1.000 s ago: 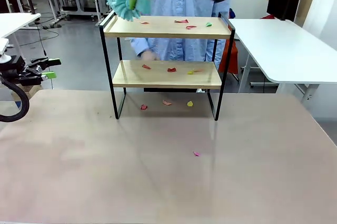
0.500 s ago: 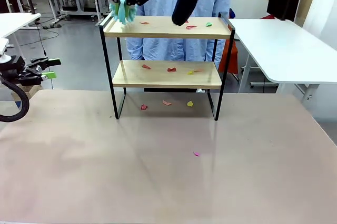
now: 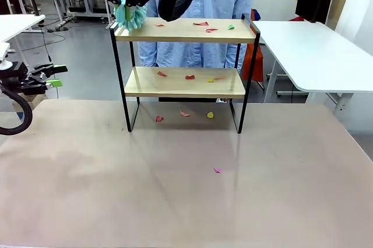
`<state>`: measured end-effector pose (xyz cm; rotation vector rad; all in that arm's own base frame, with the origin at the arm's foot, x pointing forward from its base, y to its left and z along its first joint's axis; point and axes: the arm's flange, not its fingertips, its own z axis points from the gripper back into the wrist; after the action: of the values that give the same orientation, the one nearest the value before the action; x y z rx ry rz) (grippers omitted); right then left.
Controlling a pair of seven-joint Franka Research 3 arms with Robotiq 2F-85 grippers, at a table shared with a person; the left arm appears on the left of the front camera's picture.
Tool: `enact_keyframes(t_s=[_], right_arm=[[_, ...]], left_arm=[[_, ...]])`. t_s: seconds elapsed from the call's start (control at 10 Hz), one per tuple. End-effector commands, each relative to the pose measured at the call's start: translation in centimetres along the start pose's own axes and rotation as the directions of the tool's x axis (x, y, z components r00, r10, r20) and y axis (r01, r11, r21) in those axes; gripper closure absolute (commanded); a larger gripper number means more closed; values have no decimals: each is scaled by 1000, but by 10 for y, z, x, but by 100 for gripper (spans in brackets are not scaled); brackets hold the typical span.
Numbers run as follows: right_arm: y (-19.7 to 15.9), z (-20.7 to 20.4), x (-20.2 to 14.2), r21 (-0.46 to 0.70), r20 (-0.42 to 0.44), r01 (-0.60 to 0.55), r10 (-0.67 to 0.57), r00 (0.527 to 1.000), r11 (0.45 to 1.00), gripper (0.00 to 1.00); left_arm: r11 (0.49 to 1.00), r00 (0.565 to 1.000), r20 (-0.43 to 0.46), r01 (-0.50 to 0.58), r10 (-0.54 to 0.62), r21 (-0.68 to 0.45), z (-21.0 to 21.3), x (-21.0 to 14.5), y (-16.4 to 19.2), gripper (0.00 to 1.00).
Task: Clean the shelf.
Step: Clean the specific section of the Shelf indicated by the human with the Duster.
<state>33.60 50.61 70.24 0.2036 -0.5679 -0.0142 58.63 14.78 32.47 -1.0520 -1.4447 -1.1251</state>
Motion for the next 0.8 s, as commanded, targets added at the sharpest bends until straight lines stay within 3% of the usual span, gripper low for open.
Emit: enact_keyframes(t_s=[0.0,0.7], right_arm=[[-8,-1,-5,-3,25,-5,5,1000,1000,87],[-6,-31,-11,-35,-35,-8,7,999,999,87]], left_arm=[[1000,1000,-5,10,-10,-9,-1,4,-2,0],[1000,1000,-5,10,-10,-9,-1,4,-2,0]])
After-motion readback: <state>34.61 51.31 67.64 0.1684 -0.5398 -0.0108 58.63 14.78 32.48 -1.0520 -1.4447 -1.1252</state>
